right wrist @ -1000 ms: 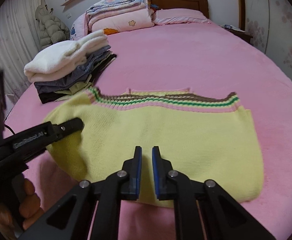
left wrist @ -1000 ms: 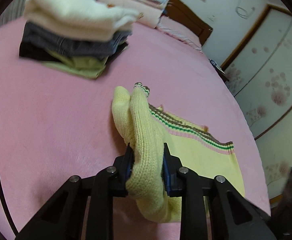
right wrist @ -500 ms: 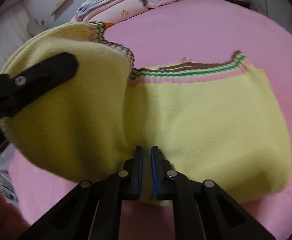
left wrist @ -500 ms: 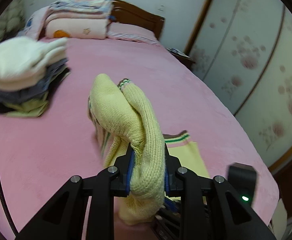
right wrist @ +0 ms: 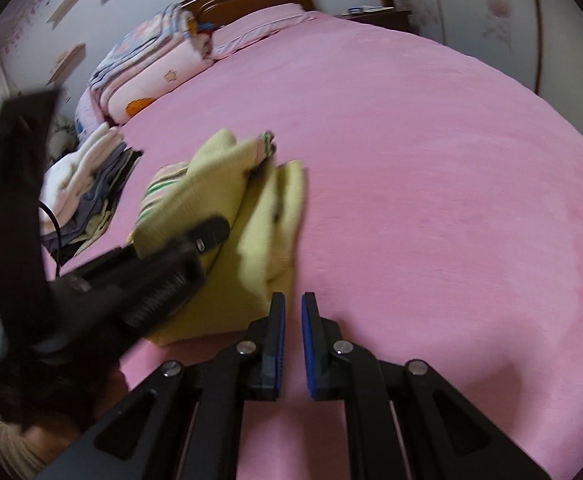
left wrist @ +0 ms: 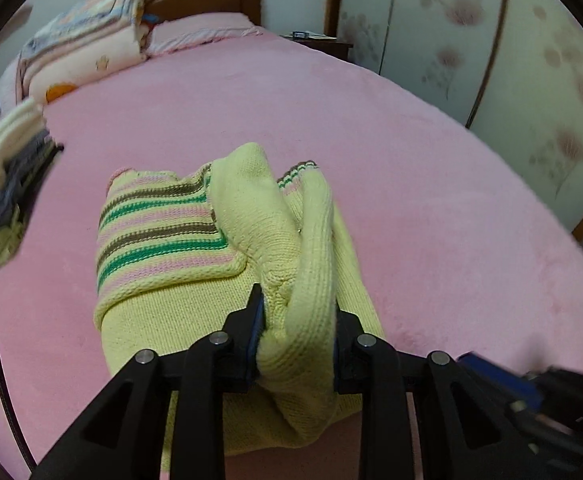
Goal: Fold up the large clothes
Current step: 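Fold the held side across toward the middle and open the left tool, then grasp the other side with the right tool and fold it toward the middle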
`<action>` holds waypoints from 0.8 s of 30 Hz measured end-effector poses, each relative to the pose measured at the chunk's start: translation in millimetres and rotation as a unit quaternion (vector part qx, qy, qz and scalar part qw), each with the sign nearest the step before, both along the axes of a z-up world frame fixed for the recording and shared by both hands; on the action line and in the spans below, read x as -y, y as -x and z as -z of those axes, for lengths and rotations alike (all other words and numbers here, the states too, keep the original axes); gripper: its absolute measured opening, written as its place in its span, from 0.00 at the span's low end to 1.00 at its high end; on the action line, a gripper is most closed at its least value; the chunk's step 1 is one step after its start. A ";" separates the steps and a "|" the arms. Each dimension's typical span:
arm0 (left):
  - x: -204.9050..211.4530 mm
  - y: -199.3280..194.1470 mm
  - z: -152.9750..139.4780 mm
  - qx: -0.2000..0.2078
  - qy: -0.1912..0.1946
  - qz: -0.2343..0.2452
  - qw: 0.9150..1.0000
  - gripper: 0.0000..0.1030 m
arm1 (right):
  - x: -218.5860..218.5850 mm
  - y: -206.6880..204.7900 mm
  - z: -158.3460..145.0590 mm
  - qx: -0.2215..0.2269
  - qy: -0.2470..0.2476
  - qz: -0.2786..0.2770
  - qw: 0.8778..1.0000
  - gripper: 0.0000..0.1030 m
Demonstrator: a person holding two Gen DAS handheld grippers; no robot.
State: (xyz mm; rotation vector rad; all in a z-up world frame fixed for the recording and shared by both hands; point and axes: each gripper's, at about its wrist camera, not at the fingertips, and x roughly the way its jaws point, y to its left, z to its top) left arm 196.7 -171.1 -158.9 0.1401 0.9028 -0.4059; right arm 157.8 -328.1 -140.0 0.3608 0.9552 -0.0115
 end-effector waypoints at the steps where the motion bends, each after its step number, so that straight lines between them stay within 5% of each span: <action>1: 3.8 1.9 -0.8 0.003 -0.006 0.010 1.000 0.35 | -0.1 0.2 0.4 -0.002 -0.002 0.003 1.000 0.08; 4: 5.3 4.8 -7.1 -0.010 0.004 0.027 1.000 0.60 | 4.0 1.9 1.1 -0.003 -0.006 0.006 1.000 0.08; 13: -74.3 20.8 -51.0 -0.030 0.111 -0.025 0.993 0.68 | -2.7 5.4 -30.7 0.023 -0.001 0.004 1.000 0.10; 16: -105.1 19.3 -55.2 -0.042 0.131 -0.058 0.989 0.69 | -12.0 -0.1 -40.6 0.027 0.011 -0.010 1.000 0.30; 24: -142.1 10.3 -54.7 -0.050 0.086 -0.127 0.987 0.69 | -48.5 -20.0 -60.8 0.053 0.024 -0.062 0.996 0.35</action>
